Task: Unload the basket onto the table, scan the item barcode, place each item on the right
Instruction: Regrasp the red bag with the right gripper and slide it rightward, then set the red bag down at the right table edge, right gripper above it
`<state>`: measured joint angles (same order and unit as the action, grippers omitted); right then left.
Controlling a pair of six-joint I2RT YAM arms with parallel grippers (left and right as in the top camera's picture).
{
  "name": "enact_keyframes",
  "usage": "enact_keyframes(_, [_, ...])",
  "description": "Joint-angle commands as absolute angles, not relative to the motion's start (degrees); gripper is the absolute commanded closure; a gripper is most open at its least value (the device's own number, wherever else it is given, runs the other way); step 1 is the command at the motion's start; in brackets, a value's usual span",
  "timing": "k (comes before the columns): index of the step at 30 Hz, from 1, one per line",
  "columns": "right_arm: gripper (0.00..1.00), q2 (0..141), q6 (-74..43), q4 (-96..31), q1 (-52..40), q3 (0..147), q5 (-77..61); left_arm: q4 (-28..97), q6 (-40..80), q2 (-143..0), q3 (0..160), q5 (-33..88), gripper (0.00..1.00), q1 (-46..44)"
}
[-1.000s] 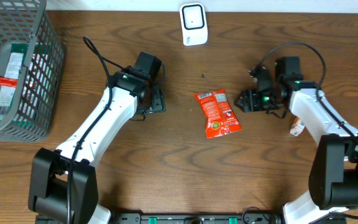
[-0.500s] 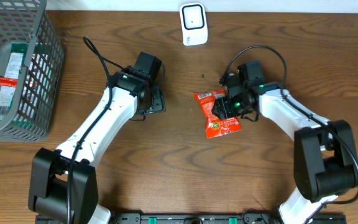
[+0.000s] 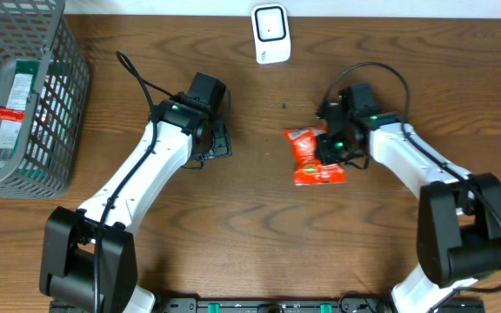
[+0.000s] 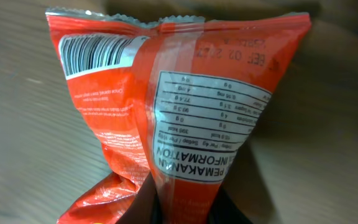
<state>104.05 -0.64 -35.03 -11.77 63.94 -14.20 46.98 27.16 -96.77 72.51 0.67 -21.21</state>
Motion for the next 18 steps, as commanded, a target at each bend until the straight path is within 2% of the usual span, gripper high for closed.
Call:
enact_keyframes(1, [0.92,101.2,-0.4,-37.9,-8.2,63.2,1.0,47.3,27.0,-97.0,72.4,-0.3,0.29,-21.2])
enact_keyframes(5, [0.89,101.3,-0.4,-39.8,-5.4,63.1,8.1,47.2,27.0,-97.0,72.4,-0.3,0.29,-21.2])
enact_keyframes(13, [0.77,101.4,-0.4,-39.7,-2.0,63.1,8.3,47.3,27.0,-97.0,72.4,-0.3,0.29,-21.2])
enact_keyframes(14, [0.71,101.4,-0.4,-39.7,-1.7,63.1,8.3,47.3,27.0,-97.0,72.4,-0.3,0.29,-21.2])
enact_keyframes(16, [0.42,101.4,-0.4,-39.8,-1.6,63.1,8.1,47.3,27.0,-97.0,72.4,-0.3,0.29,-21.2])
enact_keyframes(18, [0.36,101.4,-0.3,-39.5,-1.6,63.1,8.3,47.1,27.0,-97.0,72.4,-0.3,0.29,-21.2])
